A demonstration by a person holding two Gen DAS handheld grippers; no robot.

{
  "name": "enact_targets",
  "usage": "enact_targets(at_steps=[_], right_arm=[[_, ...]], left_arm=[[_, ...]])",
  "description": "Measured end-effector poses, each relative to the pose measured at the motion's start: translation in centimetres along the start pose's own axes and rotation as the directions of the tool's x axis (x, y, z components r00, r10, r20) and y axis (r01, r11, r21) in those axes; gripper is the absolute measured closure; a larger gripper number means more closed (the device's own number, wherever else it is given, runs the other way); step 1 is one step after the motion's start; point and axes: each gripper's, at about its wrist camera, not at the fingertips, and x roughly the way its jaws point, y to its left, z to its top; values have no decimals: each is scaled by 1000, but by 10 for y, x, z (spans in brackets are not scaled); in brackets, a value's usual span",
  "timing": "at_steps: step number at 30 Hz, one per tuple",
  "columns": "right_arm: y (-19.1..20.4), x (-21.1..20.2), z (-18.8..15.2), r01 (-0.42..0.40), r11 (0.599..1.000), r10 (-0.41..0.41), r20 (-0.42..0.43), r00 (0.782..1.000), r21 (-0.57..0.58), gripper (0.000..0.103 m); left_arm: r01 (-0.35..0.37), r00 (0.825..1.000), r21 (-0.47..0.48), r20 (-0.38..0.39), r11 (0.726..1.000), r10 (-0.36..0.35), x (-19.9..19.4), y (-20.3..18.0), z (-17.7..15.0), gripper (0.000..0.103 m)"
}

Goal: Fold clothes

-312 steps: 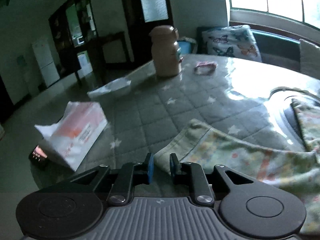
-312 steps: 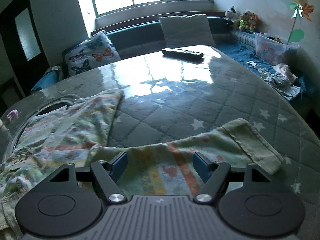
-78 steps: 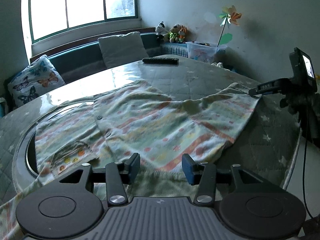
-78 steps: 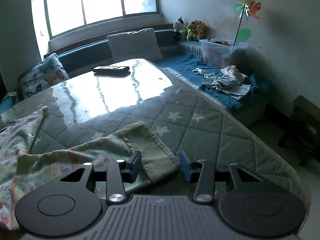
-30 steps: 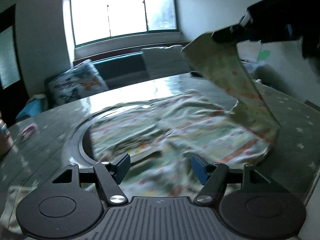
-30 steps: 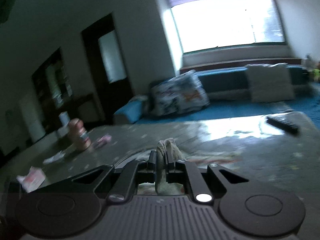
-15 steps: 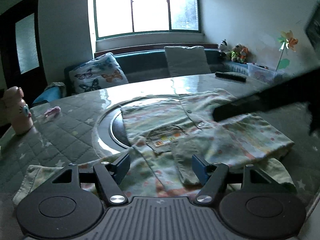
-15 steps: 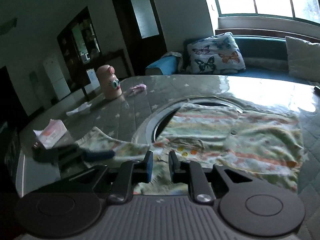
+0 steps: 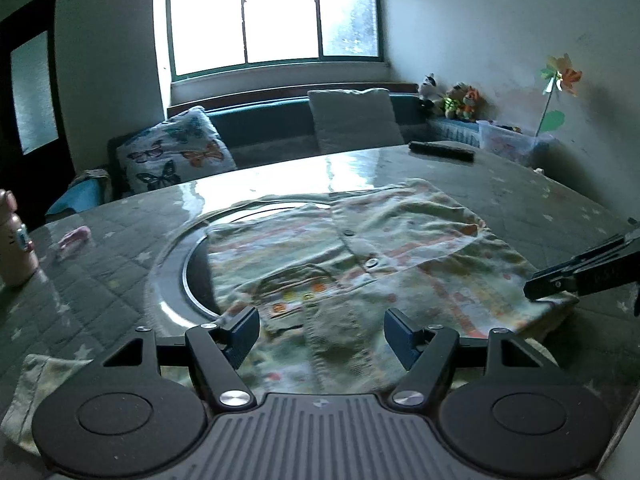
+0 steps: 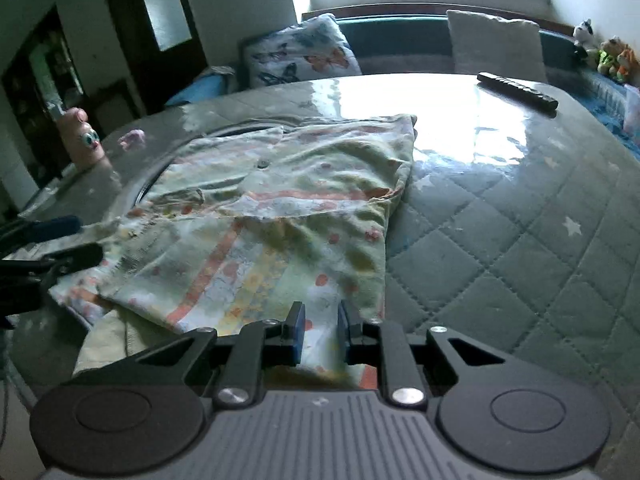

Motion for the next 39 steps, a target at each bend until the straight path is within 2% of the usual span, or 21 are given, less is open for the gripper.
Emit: enact_targets(at_steps=[7,13,18,21,27,31,36,39], right_arm=[[-2,13,33,2,1000,0,74,997,-23,85],[-15,45,41,13,1000,-13,44,999,0,85],[-10,40,41,7,1000,-6,55,998,-21,84],[2,38,43,-24,999,27,61,998,-45,84],[38,39,47,-98,986,108,68,992,-138,83],[64,50,48,-125,970,140,60,988,-208,83],[86,69,41,-135,950,142,5,990,-283,83],[94,65,38,-120,938,132,14,991,-325,83]], left_arm=[[-10,1000,8,-28,1000,10,28,-10,9,31],[-55,996,6,-67,998,55,51,-7,8,32],[-84,992,4,-94,996,84,62,-2,5,31],[-95,990,1,-102,995,94,66,0,3,31],[-129,989,-32,-76,991,126,47,13,5,32],[-176,983,-76,-61,981,172,26,30,4,32],[-266,963,-125,-70,956,259,3,60,-5,32],[-326,945,-162,-86,932,315,-11,80,-14,33]])
